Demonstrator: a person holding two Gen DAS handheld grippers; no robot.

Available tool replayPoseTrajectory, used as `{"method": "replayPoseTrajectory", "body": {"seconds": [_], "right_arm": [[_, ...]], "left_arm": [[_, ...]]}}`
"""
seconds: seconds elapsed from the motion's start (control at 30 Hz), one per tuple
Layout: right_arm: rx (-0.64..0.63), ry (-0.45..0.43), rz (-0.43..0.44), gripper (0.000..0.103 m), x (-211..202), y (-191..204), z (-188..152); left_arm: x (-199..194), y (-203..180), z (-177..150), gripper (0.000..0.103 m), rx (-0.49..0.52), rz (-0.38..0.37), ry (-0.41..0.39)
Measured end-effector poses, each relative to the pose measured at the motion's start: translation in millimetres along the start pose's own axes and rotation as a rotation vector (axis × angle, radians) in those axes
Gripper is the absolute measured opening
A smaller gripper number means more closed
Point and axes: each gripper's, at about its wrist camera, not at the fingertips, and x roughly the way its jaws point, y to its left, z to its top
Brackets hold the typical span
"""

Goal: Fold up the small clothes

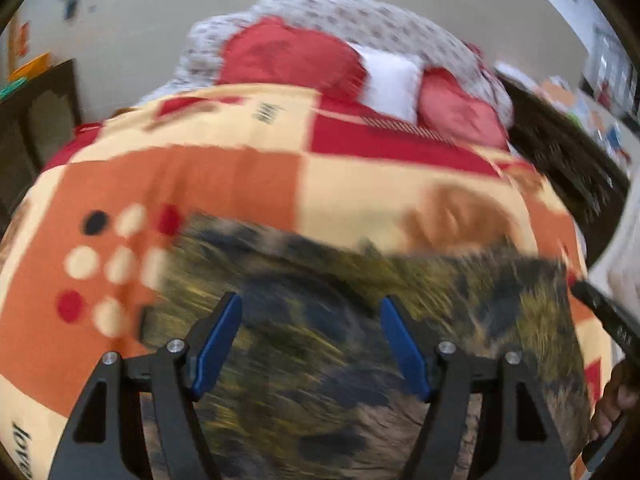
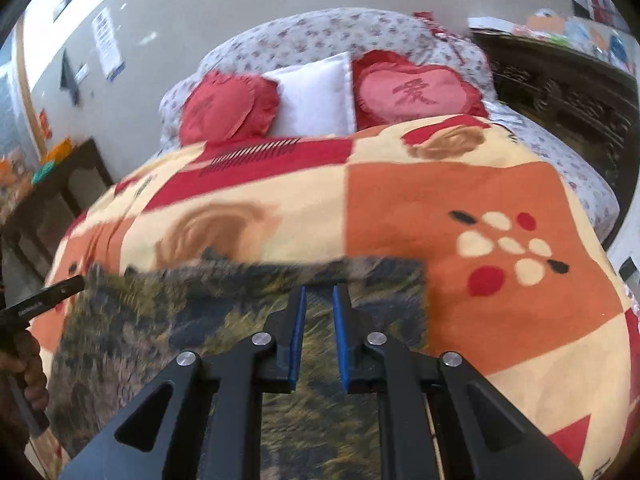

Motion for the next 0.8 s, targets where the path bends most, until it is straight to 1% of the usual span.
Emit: {"method": "replayPoseTrajectory", "body": {"seconds": [0.03, 0.1, 0.13, 0.2, 0.23, 0.27, 0.33, 0.43, 0.57, 0.63, 0.8], "right_arm": [[-0.026, 0.014, 0.001, 0.017, 5, 12, -2], [-0.050, 0.042, 0.019, 0.017, 14, 26, -7], [-0.052, 0.064, 0.002, 0.017, 22, 32, -7], [-0.030, 0.105, -0.031, 0.017, 38, 33, -9], [-0.011, 0.129, -0.038, 0.017, 48, 30, -13], [-0.010, 0.133, -0.032, 0.017, 55, 27, -17], [-0.016, 0.095, -0.014, 0.018, 56, 25, -23], [-0.003, 0.089, 0.002, 0.018, 57, 22, -26], [0.028, 0.092, 0.034, 0.018, 60, 16, -26], [0.025, 0.091, 0.030, 0.018, 60, 16, -26], [-0.024, 0.089, -0.023, 0.018, 61, 25, -26]], "left_arm": [[3, -9, -2, 0.075, 0.019, 0.003, 0.004], [14, -20, -7, 0.075, 0.023, 0.019, 0.018], [19, -23, -9, 0.076, 0.022, 0.023, 0.023], [31, -28, -17, 0.077, 0.025, 0.054, 0.052], [38, -27, -21, 0.078, 0.013, 0.057, 0.071], [39, -25, -24, 0.079, 0.003, 0.053, 0.064], [38, -27, -26, 0.080, 0.012, 0.068, 0.053], [39, -28, -27, 0.082, 0.011, 0.076, 0.048], [40, -29, -26, 0.082, 0.013, 0.080, 0.046], [40, -29, -26, 0.082, 0.014, 0.081, 0.047], [42, -29, -24, 0.082, 0.023, 0.096, 0.043]]}}
